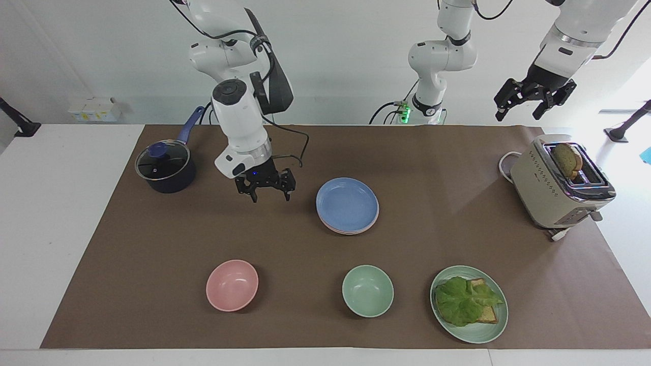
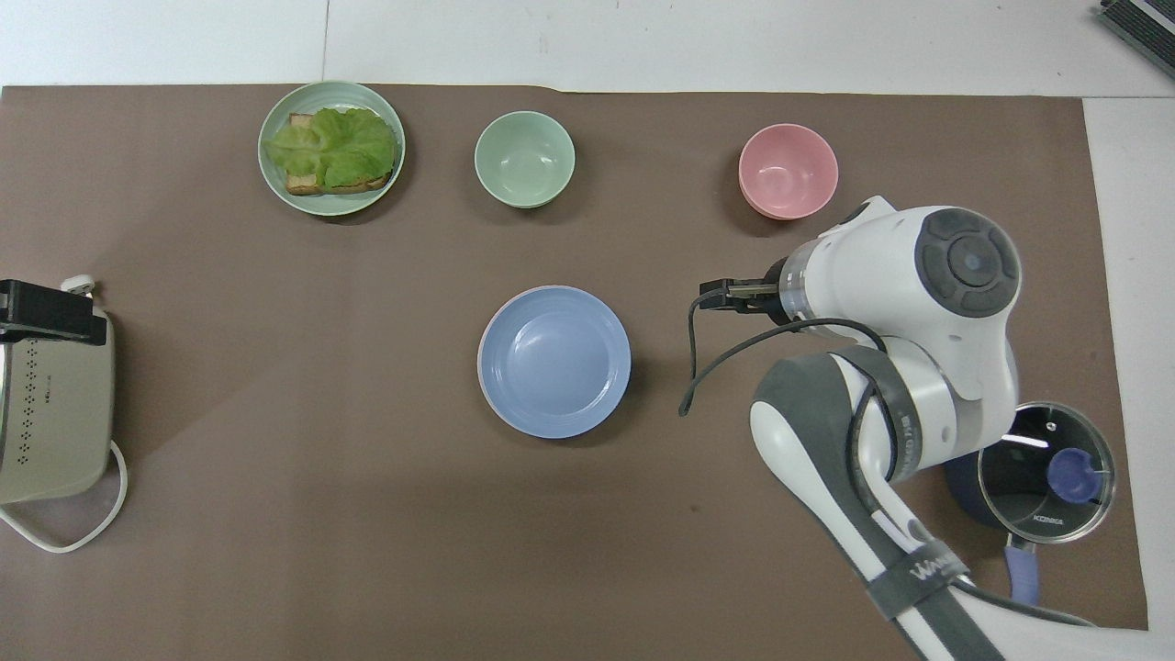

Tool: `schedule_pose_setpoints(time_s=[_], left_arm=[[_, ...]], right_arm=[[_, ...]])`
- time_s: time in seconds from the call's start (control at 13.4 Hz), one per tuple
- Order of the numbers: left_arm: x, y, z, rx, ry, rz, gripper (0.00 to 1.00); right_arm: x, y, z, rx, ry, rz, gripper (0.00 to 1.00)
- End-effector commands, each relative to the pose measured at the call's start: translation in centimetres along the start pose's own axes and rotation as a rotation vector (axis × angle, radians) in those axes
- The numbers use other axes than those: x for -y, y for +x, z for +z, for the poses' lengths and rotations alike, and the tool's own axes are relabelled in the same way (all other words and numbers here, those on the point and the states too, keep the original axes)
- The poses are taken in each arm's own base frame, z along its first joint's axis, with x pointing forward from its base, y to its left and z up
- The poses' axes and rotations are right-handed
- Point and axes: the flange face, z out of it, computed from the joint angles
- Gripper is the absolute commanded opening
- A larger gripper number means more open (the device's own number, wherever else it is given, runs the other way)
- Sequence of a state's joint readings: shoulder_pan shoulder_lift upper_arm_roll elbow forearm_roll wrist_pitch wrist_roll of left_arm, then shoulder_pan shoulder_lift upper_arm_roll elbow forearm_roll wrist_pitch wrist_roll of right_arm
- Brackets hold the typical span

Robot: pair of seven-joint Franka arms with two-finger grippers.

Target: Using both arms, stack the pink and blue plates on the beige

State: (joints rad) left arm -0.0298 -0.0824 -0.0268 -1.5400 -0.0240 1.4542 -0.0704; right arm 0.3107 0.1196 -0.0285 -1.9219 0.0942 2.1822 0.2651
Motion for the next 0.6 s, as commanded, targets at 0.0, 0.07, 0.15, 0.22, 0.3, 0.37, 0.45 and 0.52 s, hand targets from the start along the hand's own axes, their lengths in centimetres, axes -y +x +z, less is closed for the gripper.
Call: schedule_pose_setpoints(time_s=[0.0, 0.07, 0.15, 0.22, 0.3, 0.37, 0.45, 0.52], left_arm=[[0.2, -0.3, -0.1, 0.008, 0.014, 0.008, 1.0], [0.2, -0.3, -0.2, 0.007, 0.014, 0.008, 1.0], [0.2, -0.3, -0.1, 0.008, 0.014, 0.008, 1.0], [0.2, -0.3, -0.2, 0.007, 0.014, 0.008, 1.0], [0.2, -0.3, -0.2, 0.006, 0.014, 0.008, 1.0], [0.2, -0.3, -0.2, 0.006, 0.014, 0.008, 1.0], [0.2, -0.3, -0.1, 0.008, 0.014, 0.008, 1.0], [0.2, -0.3, -0.1, 0.008, 0.014, 0.008, 1.0]], right_arm=[[-2.8, 0.1, -2.5, 0.02, -0.033, -0.012, 1.0], [-4.2, 0.1, -4.1, 0.012, -0.063, -0.031, 1.0], [-5.5, 0.1, -5.4, 0.014, -0.086, -0.053, 1.0], [-7.2, -0.1, -7.1, 0.026, -0.092, -0.056, 1.0], [-8.7, -0.2, -8.3, 0.039, -0.097, -0.06, 1.0], [-10.3, -0.3, -9.3, 0.043, -0.1, -0.066, 1.0], [-11.6, -0.4, -10.1, 0.042, -0.101, -0.07, 1.0], [-12.8, -0.6, -11.0, 0.047, -0.102, -0.073, 1.0]])
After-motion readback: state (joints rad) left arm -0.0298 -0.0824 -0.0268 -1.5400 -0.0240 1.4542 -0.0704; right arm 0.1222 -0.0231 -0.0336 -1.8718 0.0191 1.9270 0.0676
